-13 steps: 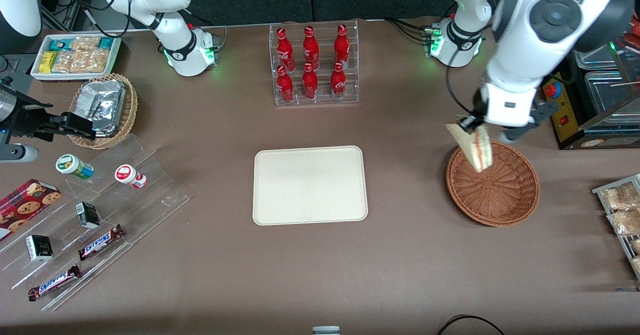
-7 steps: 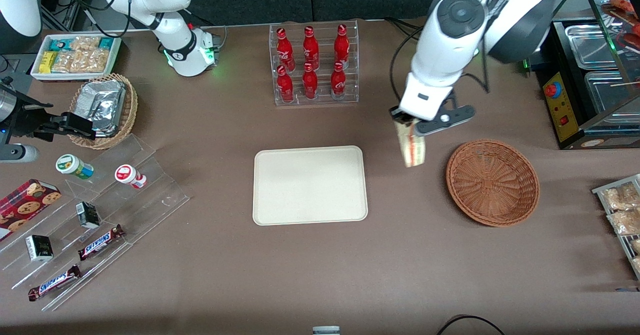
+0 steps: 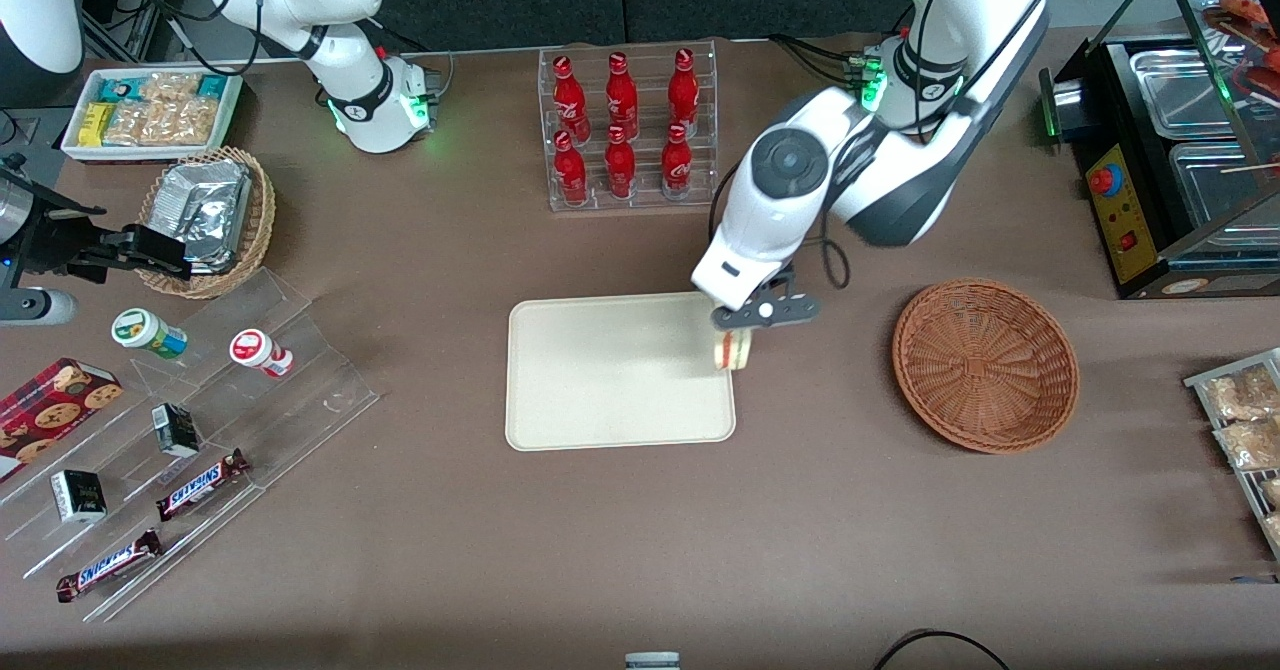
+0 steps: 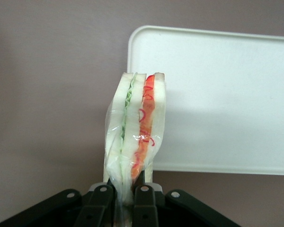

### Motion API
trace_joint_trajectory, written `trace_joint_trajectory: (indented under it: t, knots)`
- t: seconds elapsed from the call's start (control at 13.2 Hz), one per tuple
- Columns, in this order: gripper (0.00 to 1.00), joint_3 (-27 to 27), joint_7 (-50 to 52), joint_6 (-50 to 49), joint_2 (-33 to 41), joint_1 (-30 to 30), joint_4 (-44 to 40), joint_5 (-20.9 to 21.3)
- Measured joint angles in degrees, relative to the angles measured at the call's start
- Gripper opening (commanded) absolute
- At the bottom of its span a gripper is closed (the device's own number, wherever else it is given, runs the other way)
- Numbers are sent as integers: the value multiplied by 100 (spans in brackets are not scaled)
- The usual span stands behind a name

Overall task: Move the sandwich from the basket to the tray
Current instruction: 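Carry the sandwich over the cream tray and lower it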

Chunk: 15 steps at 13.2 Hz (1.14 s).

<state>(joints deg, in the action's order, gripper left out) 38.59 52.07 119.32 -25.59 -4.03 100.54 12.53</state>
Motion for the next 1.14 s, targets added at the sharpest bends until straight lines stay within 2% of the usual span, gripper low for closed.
trace_joint_trajectory:
  t: [0.3,0.68,1.06,1.14]
  knots:
    - [0,-3,349,600,-787,-184,-111,602]
    - [0,-7,1442,643,-1378,-557,-308,1565]
    - [0,-8,1819,1127,-1595,-592,-353,1725]
    - [18,-8,1857,1134,-1610,-593,-355,1779]
